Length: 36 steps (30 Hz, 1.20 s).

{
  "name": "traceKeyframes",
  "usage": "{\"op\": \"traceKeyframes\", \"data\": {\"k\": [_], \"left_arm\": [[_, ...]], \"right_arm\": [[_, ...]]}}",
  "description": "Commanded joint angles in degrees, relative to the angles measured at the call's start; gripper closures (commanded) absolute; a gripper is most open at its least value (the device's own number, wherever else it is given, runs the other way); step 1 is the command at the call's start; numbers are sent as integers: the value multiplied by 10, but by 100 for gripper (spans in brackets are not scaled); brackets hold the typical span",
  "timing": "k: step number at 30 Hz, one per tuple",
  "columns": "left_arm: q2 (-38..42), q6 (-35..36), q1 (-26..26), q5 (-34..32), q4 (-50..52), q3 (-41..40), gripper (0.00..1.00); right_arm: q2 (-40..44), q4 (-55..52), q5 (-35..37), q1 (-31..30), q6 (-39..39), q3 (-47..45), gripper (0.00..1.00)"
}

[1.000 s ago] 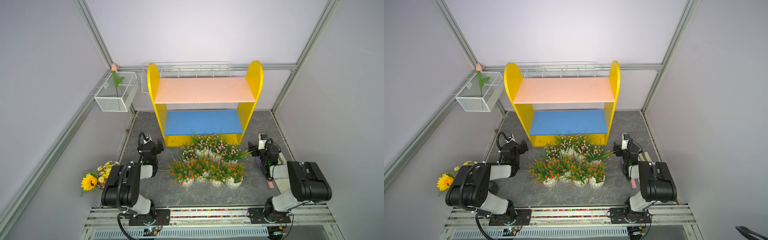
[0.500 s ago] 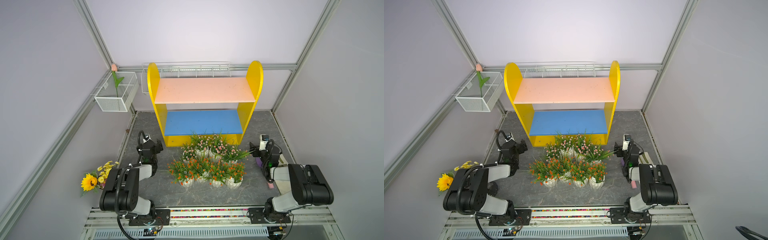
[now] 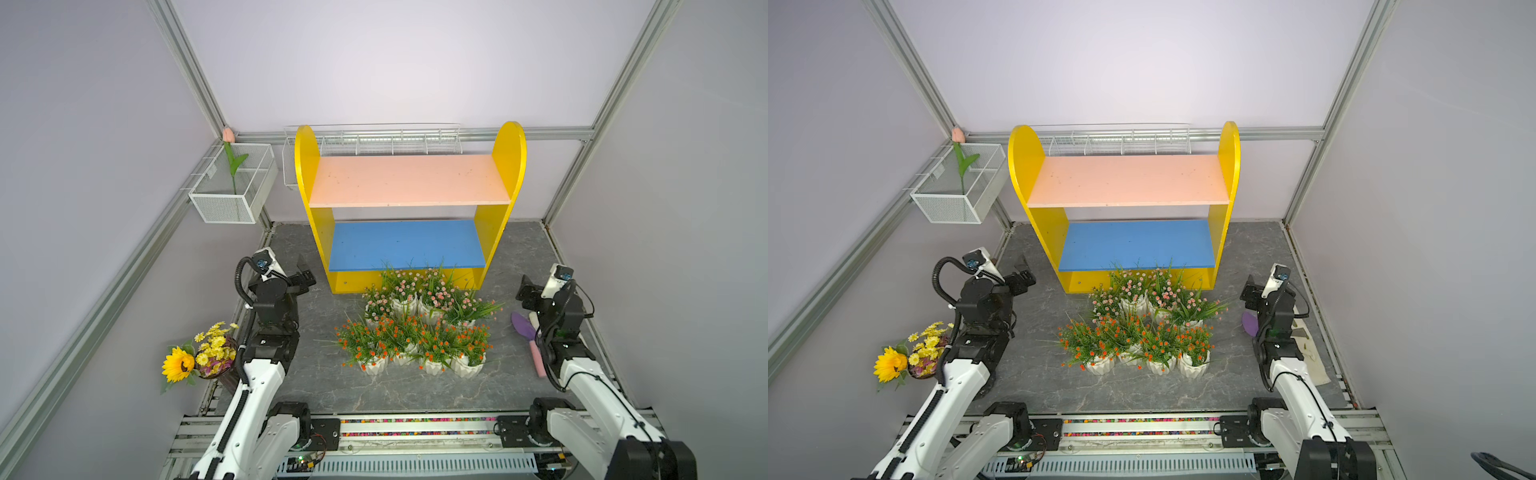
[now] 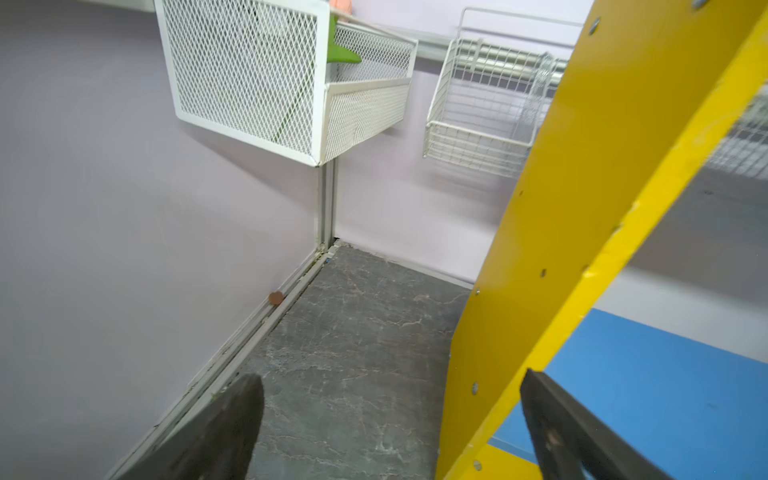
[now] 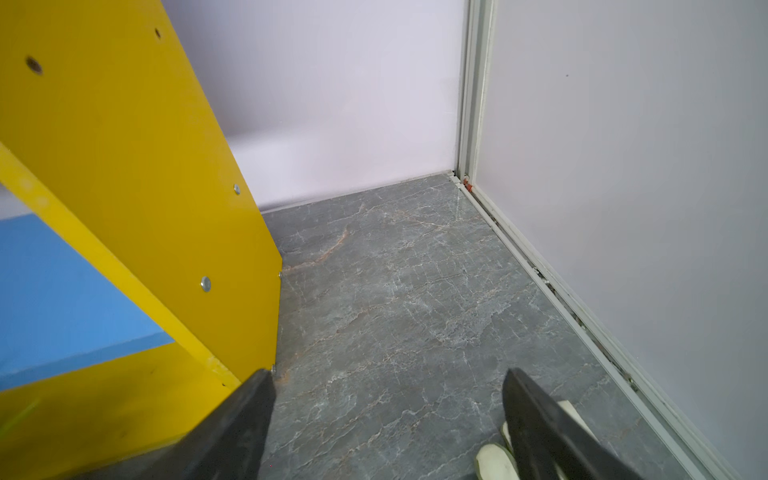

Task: Place the baby's breath potted plants on the rack by color
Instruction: Pick up the baby's breath potted plant from the center of the board.

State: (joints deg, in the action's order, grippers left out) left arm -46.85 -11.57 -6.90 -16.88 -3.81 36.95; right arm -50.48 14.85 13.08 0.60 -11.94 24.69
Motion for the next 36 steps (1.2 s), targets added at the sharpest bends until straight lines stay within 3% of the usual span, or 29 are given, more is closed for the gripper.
{"op": "traceKeyframes", "data": {"k": [1,8,14,19,26,36], "left_arm": [[21,-50,-14,60,95,33,1],[19,-42,-51,160,194,104,1],[32,-35,-52,176,203,119,1],[7,-45,-52,155,254,169,1],[4,-57,-53,161,274,200,1],[6,-67,-53,164,297,217,1]], "right_arm": [[31,-236,-5,-4,-97,48,11],[69,-508,-56,-18,-158,130,9],[57,-621,-91,-58,-202,158,0],[60,-689,-95,-109,-239,154,10],[49,-716,-64,-249,-304,144,21],[12,-710,-53,-343,-308,161,38]]}}
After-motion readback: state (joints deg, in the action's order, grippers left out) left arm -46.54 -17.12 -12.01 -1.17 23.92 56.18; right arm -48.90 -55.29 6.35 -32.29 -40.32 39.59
